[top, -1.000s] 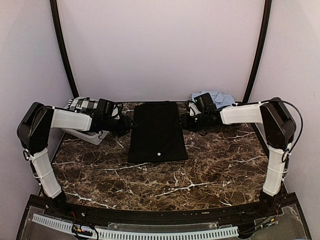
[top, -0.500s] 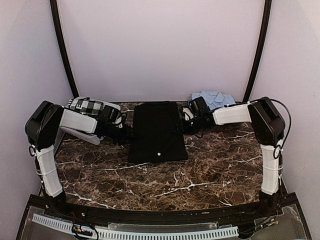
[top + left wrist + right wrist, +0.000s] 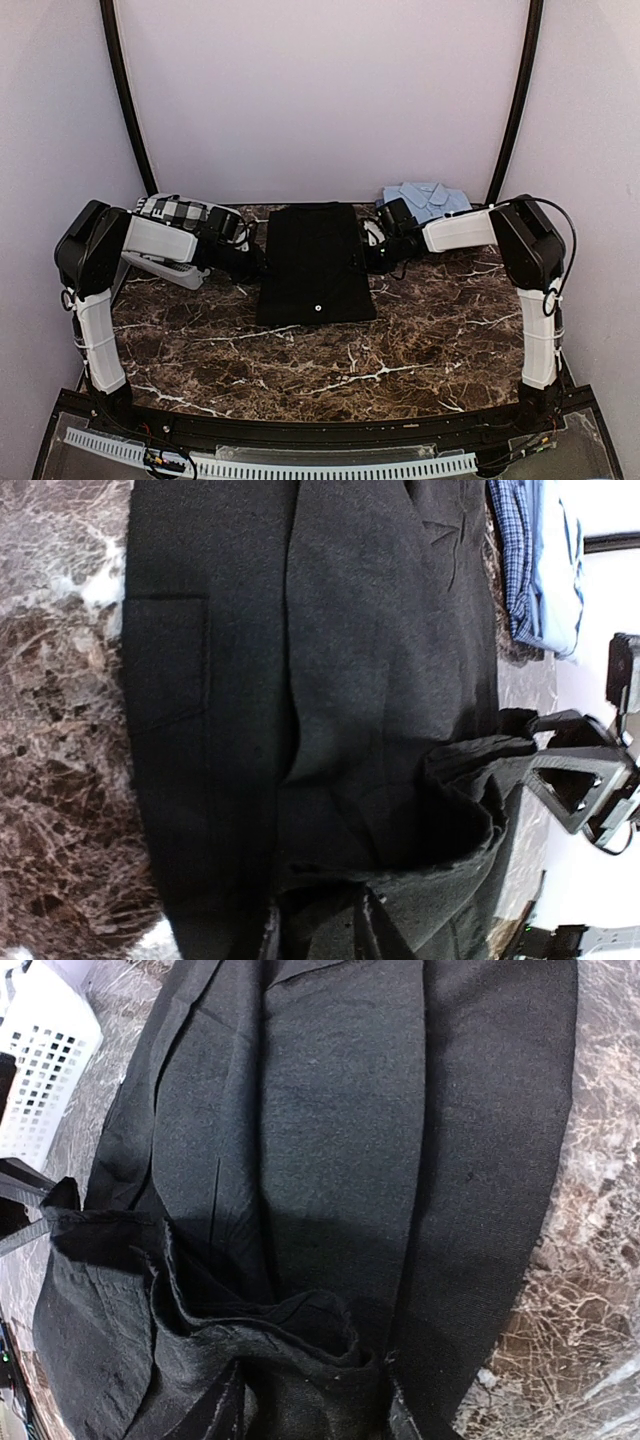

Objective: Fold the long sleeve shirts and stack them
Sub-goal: Smooth out the 2/3-rectangle-folded shirt at the center of the board.

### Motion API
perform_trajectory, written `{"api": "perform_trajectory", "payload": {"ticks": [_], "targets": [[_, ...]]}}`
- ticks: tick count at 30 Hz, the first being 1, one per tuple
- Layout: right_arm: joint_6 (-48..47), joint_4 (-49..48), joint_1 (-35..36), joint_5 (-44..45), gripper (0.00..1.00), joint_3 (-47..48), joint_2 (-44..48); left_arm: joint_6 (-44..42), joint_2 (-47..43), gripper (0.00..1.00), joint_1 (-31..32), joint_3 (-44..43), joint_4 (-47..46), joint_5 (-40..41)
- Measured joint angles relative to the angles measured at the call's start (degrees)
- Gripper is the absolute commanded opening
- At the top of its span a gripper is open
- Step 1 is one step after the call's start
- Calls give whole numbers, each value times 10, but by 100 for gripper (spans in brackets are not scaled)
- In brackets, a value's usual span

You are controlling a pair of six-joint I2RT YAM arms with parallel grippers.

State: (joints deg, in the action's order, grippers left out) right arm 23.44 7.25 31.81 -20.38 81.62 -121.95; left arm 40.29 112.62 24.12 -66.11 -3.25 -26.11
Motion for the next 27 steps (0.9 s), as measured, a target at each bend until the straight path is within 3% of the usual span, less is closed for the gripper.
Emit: {"api": "perform_trajectory", "payload": {"ticks": [8,27], "targets": [[0,-3,0,-8,1,0,-1,3,0,5,0,-14,-1,-11],[-5,-29,0,63,0,-11,41,-17,-4,1,0,-37,0,63]]}}
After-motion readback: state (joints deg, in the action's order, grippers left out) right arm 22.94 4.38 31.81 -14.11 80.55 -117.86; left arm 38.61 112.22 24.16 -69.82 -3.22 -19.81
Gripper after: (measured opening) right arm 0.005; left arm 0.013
